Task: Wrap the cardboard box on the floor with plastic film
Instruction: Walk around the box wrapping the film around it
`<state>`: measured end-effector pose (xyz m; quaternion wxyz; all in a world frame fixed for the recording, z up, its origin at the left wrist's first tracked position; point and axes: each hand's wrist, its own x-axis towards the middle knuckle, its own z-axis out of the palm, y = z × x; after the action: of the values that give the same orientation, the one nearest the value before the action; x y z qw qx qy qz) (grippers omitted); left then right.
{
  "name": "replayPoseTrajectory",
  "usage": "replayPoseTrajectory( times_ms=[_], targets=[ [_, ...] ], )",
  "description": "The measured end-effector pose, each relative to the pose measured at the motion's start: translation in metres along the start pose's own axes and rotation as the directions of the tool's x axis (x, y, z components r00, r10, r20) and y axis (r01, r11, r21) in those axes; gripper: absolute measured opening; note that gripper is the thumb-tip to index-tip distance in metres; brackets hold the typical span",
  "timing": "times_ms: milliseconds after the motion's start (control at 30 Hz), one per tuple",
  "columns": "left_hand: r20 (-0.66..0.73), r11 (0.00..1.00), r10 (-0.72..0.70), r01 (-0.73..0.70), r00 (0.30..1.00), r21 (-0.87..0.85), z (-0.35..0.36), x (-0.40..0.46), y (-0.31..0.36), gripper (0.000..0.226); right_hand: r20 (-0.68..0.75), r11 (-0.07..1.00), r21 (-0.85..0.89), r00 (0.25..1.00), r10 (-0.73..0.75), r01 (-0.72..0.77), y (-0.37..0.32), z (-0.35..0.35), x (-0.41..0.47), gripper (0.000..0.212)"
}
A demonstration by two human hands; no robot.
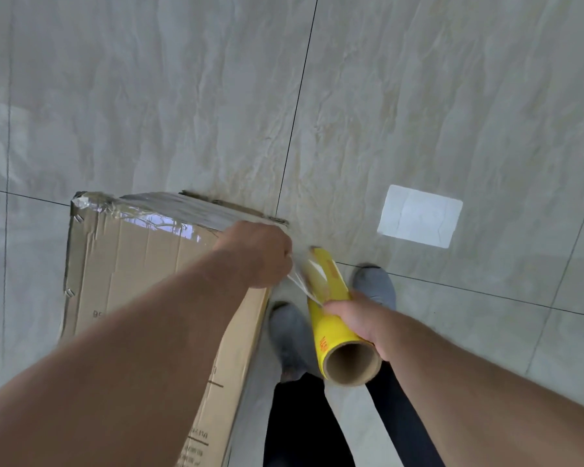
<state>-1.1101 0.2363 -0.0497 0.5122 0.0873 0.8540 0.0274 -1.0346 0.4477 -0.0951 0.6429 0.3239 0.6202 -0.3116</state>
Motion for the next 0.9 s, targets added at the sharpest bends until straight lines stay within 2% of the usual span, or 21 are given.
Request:
replayPoseTrajectory(
  times_ms=[133,200,267,333,467,567,667,733,767,833,900],
  targets=[
    [0.034,0.975,0.093,-0.098,0.995,0.197,0.009,0.004,0.008,0.04,0.01,0.966,-0.255,0.999,0.041,-0.037,-0.026,0.018,-0.009,0.115],
    [0.046,0.971,0.096,-0.104,0.994,0.216,0.007,0.006,0.005,0.041,-0.006,0.927,-0.373,0.999,0.053,-0.051,-0.034,0.035,-0.007,0.116],
    [0.05,0.97,0.082,-0.091,0.995,0.224,0.007,0.006,0.005,0.036,-0.011,0.916,-0.4,1.0,0.026,-0.029,-0.038,0.051,-0.004,0.106],
    [0.044,0.965,0.082,-0.09,0.996,0.245,0.009,0.005,0.006,0.028,-0.005,0.937,-0.349,1.0,-0.013,0.01,-0.035,0.062,0.004,0.088],
    [0.006,0.95,0.089,-0.087,0.996,0.301,0.011,0.006,0.007,0.016,-0.024,0.989,-0.135,0.998,0.053,-0.056,-0.018,0.057,-0.004,0.108],
    [0.022,0.939,0.091,-0.093,0.996,0.33,0.01,0.006,0.009,0.025,-0.051,0.996,0.084,0.998,0.029,-0.024,0.008,0.051,0.007,0.122],
    [0.036,0.875,0.142,-0.142,0.989,0.463,0.008,0.003,0.014,0.023,0.028,0.917,0.375,0.991,0.133,-0.133,0.018,0.04,0.004,0.1],
    [0.063,0.756,0.254,-0.239,0.965,0.61,0.009,-0.001,0.024,0.024,0.131,0.865,0.465,0.981,0.144,-0.189,0.018,0.035,-0.006,0.074],
    [0.087,0.703,0.306,-0.287,0.948,0.651,0.014,-0.002,0.03,0.027,0.16,0.851,0.489,0.979,0.13,-0.193,0.022,0.035,-0.005,0.068],
    [0.173,0.654,0.334,-0.36,0.927,0.665,0.026,-0.006,0.042,0.025,0.182,0.822,0.54,0.979,0.095,-0.181,0.028,0.04,-0.004,0.068],
    [0.244,0.659,0.295,-0.382,0.924,0.648,0.035,-0.01,0.048,0.019,0.208,0.779,0.606,0.977,0.037,-0.158,0.033,0.049,-0.005,0.067]
  ],
)
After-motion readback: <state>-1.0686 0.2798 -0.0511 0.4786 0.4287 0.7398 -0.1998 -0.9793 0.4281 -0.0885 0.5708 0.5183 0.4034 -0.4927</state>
